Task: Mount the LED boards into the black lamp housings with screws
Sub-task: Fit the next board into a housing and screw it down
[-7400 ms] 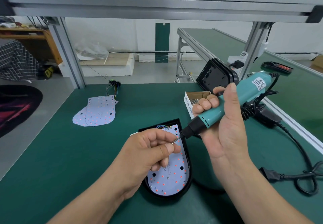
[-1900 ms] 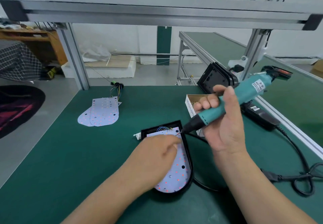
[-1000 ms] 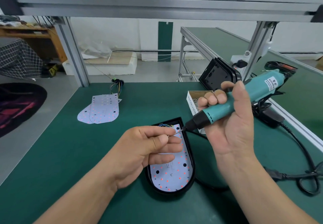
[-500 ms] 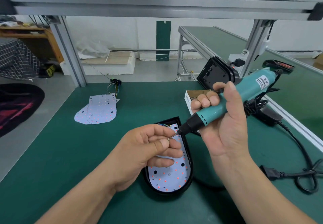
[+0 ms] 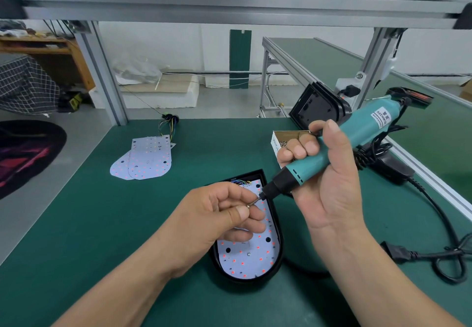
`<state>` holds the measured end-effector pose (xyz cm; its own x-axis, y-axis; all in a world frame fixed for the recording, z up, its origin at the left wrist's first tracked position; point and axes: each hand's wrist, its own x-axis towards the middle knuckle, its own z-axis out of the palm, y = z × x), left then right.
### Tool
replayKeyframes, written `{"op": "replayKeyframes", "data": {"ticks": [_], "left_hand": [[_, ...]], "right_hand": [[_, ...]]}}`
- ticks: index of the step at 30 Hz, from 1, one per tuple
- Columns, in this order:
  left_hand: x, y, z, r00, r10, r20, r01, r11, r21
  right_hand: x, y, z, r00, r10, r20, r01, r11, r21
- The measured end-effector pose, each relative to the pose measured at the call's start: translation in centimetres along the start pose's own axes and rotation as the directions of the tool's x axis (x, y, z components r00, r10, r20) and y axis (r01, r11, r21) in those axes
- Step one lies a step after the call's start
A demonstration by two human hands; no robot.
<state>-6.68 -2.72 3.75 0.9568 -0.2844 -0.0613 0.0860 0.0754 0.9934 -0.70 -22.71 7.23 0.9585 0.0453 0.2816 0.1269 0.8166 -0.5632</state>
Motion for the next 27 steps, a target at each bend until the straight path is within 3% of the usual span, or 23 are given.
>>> {"op": "replayKeyframes", "data": {"ticks": [7, 13, 15, 17, 19, 21, 23, 27], "left_hand": [[0.2, -0.7, 0.0, 0.989, 0.114, -0.097, -0.086, 0.963, 0.254], [0.1, 0.2, -0.5, 0.975, 0.174, -0.14, -0.129, 0.95, 0.284], [0.2, 0.7, -1.8, 0.94, 0.174, -0.293, -0.061, 0.932, 0.357], [0.3, 1.4, -3.2, 0.889, 0.147, -0.434, 0.133, 0.823, 0.552], [0.1, 1.5, -3.6, 0.886, 0.081, -0.456, 0.306, 0.636, 0.708], [0.0, 1.2, -2.9, 0.916, 0.006, -0.4, 0.332, 0.548, 0.768], [-0.1, 1.0, -2.6, 0.934, -0.032, -0.356, 0.315, 0.546, 0.776], [-0.1, 1.5, -3.4, 0.936, -0.099, -0.337, 0.318, 0.645, 0.695]], "right_hand": [[-0.1, 1.0, 0.1, 0.999, -0.032, -0.03, 0.03, 0.996, -0.083], [0.1, 1.0, -0.4, 0.994, -0.045, -0.104, 0.046, 0.999, 0.011], [0.2, 0.9, -0.5, 0.991, -0.047, -0.125, 0.048, 0.999, 0.012], [0.3, 0.7, -0.6, 0.988, -0.052, -0.146, 0.053, 0.999, 0.006], [0.4, 0.4, -0.8, 0.986, -0.055, -0.159, 0.058, 0.998, 0.015], [0.5, 0.3, -0.9, 0.984, -0.048, -0.17, 0.053, 0.998, 0.026], [0.6, 0.3, -1.0, 0.984, -0.045, -0.173, 0.049, 0.999, 0.02], [0.5, 0.6, -1.0, 0.987, -0.047, -0.153, 0.045, 0.999, -0.018]]}}
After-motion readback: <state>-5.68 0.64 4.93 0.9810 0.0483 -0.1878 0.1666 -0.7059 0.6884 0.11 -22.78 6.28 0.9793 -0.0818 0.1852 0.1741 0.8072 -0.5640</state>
